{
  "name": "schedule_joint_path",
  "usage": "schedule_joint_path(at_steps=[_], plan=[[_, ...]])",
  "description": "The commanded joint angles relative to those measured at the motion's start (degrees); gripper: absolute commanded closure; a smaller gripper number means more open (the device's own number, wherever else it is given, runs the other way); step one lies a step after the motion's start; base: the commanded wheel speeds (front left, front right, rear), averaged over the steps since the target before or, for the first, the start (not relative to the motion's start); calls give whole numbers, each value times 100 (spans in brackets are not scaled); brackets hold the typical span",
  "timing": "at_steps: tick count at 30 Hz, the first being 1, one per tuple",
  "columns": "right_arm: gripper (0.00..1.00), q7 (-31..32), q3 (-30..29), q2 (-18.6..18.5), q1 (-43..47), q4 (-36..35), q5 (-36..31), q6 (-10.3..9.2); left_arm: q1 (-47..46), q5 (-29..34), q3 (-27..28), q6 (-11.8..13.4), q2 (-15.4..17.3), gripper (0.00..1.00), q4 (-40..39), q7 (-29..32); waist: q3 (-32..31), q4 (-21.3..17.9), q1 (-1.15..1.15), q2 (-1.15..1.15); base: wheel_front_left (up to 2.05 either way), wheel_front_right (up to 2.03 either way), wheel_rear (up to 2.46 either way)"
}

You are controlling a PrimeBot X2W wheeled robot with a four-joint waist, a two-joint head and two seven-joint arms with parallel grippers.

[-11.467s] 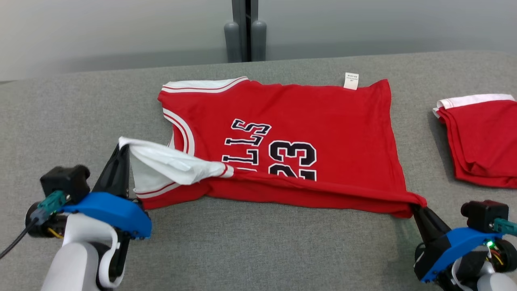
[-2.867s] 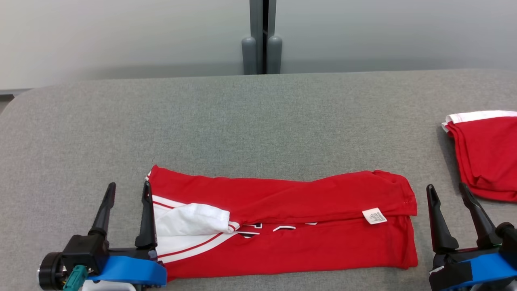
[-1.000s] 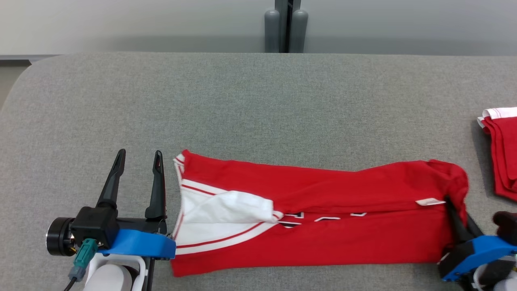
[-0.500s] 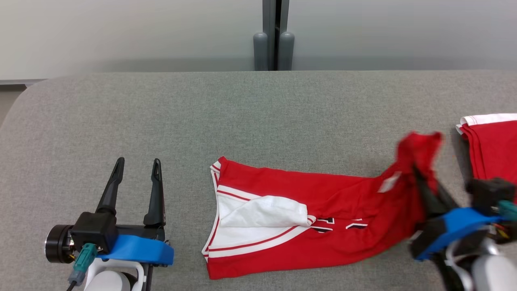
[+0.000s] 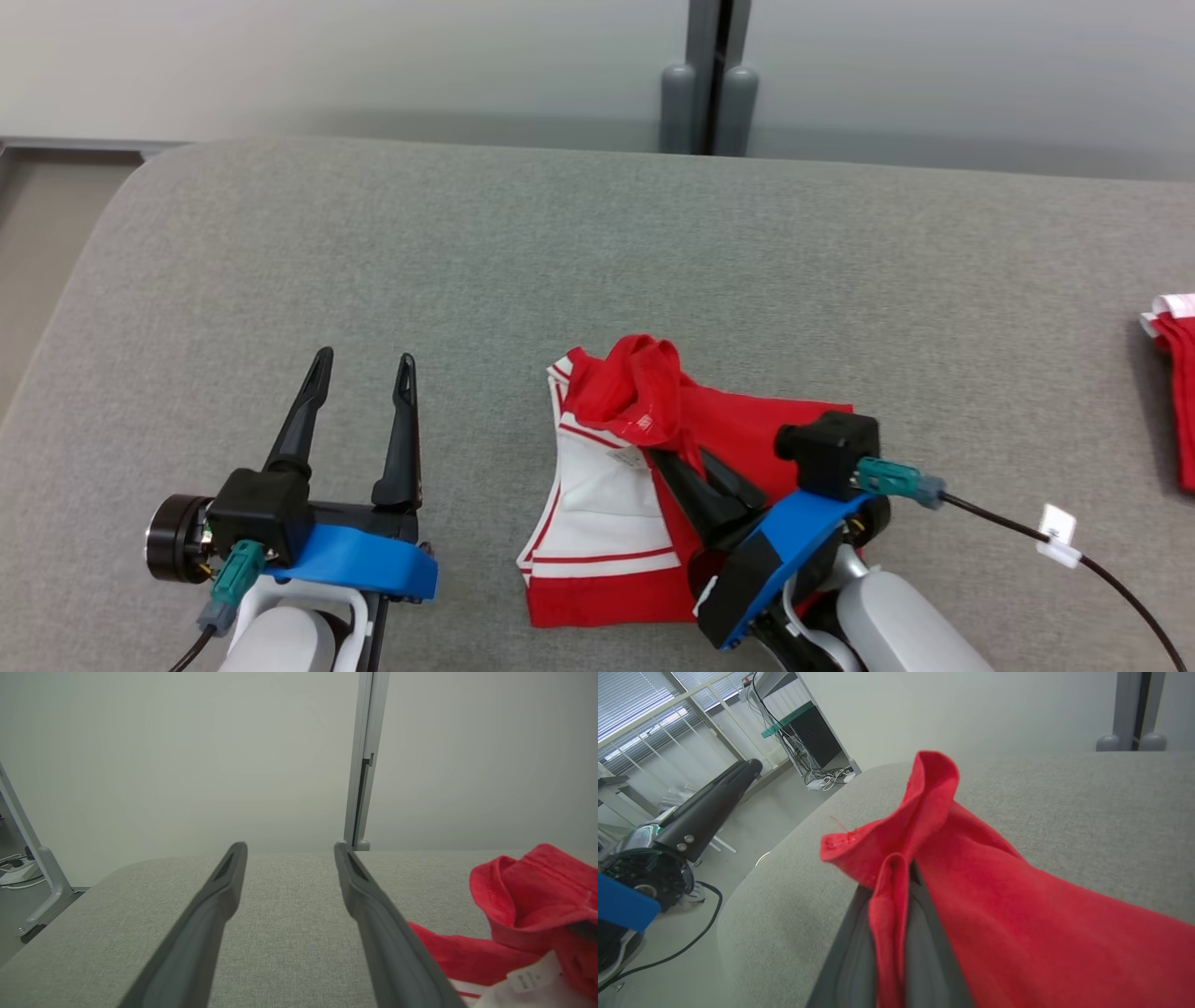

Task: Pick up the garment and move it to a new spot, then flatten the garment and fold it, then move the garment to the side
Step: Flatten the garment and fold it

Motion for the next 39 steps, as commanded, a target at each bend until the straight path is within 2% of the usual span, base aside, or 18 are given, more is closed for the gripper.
schedule_joint_path(at_steps=[1,7,8,9,15,18,21,26,31,35,39], plan=[[100,-64,47,-20,-155,106,68,0,-94,35,-16,-18,-13,0,25,-25,95,109,0,0,0,0,0],[98,-608,620,-11,-609,1081,518,0,-250,38,-78,-71,-94,0,183,-90,213,293,0,0,0,0,0],[29,-680,679,-12,-681,1209,548,0,-259,37,-83,-73,-107,0,207,-100,217,303,0,0,0,0,0],[0,-779,735,-13,-750,1301,583,0,-267,36,-85,-76,-113,0,233,-103,218,306,0,0,0,0,0],[0,-1456,978,-12,-1058,1349,593,0,-176,25,-67,-31,-95,0,328,-146,129,199,0,0,0,0,0],[0,-1659,770,-15,-1123,1163,400,0,-126,21,-60,-12,-53,0,330,-145,66,90,0,0,0,0,0],[0,-1756,229,-65,-999,911,46,0,-83,19,-46,16,-14,0,299,-130,6,-50,0,0,0,0,0],[0,-1777,-932,-406,-430,300,-588,0,32,1,-19,76,65,0,229,-89,-95,-301,0,0,0,0,0],[0,-1472,-2082,-621,441,-427,-1161,0,167,-40,39,159,160,0,177,-34,-200,-548,0,0,0,0,0],[0,-1155,-2695,-556,1122,-1019,-1464,0,288,-60,91,220,232,0,107,11,-287,-706,0,0,0,0,0],[0,-886,-2985,-429,1603,-1429,-1610,0,430,-72,114,277,318,0,65,65,-426,-800,0,0,0,0,0]])
